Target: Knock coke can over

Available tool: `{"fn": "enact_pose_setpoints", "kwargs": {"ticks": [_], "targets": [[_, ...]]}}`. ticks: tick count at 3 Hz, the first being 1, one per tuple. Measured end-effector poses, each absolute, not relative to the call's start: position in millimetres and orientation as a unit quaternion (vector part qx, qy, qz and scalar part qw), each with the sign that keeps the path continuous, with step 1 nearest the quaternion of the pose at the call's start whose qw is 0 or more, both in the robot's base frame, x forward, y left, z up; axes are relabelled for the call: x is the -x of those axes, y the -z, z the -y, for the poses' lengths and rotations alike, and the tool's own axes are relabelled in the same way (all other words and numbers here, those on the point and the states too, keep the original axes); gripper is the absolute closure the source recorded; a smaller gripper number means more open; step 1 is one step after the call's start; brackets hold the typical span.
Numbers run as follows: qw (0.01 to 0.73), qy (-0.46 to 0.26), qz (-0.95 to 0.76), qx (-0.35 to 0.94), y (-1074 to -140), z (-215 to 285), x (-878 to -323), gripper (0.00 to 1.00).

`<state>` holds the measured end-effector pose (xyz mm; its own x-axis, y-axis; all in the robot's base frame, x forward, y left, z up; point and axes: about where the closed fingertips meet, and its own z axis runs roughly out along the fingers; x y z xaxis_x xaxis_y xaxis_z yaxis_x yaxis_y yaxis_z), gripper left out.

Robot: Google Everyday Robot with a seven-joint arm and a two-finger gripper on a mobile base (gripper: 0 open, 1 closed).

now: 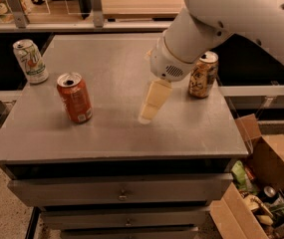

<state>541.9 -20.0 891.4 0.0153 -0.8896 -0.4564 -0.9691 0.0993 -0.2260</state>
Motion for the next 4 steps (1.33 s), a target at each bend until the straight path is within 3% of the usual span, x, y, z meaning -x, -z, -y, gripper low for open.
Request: {"fn": "enact_pose_setpoints", "kwargs": {"ticks": [4], "targets": [[0.270, -0.232, -0.632, 0.688, -862.8, -99.7, -537.6, 0.00]]}}
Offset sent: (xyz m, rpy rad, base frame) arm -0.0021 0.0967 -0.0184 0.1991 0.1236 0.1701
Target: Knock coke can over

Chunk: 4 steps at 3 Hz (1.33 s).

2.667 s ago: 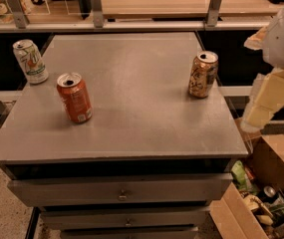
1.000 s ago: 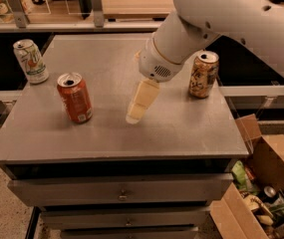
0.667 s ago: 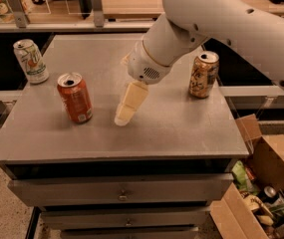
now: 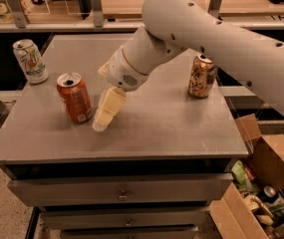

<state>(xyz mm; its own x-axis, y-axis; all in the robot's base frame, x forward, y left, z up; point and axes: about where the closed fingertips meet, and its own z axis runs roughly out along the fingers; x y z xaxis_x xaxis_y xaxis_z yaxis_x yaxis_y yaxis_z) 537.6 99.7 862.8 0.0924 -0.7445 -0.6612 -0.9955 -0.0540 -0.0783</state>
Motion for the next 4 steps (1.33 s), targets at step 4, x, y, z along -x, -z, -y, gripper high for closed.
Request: {"fn": "enact_pose_setpoints", "kwargs": {"ticks": [4], "targets": [[0.333, -0.225, -0.634, 0.661, -861.2, -110.1, -543.4, 0.00]]}}
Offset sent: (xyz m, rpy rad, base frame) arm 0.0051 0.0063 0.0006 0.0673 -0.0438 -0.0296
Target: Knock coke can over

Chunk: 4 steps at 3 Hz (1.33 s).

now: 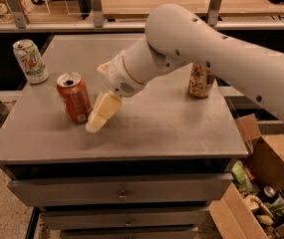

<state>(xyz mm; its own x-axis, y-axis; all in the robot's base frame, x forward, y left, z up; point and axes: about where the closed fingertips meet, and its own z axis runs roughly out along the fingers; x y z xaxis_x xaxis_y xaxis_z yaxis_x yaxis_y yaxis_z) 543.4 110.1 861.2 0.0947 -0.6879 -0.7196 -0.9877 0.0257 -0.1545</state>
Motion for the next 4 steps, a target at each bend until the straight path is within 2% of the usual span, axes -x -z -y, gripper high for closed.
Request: {"fn": "enact_pose_setpoints", "kwargs": {"ticks": [2, 4], "targets": [[0.369, -0.245, -0.639, 0.629, -845.4, -111.7, -553.2, 0.00], [0.402, -0.307, -0.618, 0.602, -835.1, -119.1, -557.6, 0.00]]}}
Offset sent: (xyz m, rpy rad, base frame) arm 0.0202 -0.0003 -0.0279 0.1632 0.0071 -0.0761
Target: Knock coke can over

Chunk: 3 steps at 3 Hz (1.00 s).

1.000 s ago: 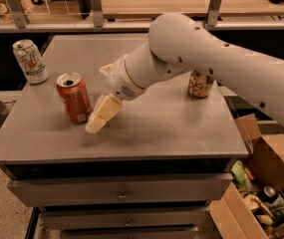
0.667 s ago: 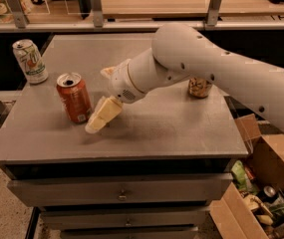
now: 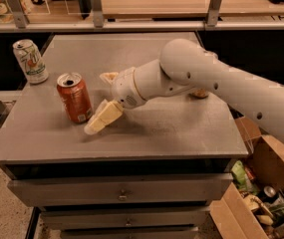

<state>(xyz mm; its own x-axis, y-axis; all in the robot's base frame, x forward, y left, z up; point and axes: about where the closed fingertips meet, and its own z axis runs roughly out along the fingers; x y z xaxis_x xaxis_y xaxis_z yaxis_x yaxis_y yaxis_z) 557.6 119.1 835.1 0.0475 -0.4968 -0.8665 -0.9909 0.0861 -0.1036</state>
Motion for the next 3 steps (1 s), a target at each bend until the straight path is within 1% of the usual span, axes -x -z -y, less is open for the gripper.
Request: {"fn": "enact_pose_setpoints", "kwargs": {"ticks": [2, 3], "targets": [[0.425, -0.350, -0.588, 0.593, -844.4, -132.4, -557.4, 0.00], [0.432, -0.357, -0.576, 0.595, -851.8, -139.3, -557.2, 0.18]]}}
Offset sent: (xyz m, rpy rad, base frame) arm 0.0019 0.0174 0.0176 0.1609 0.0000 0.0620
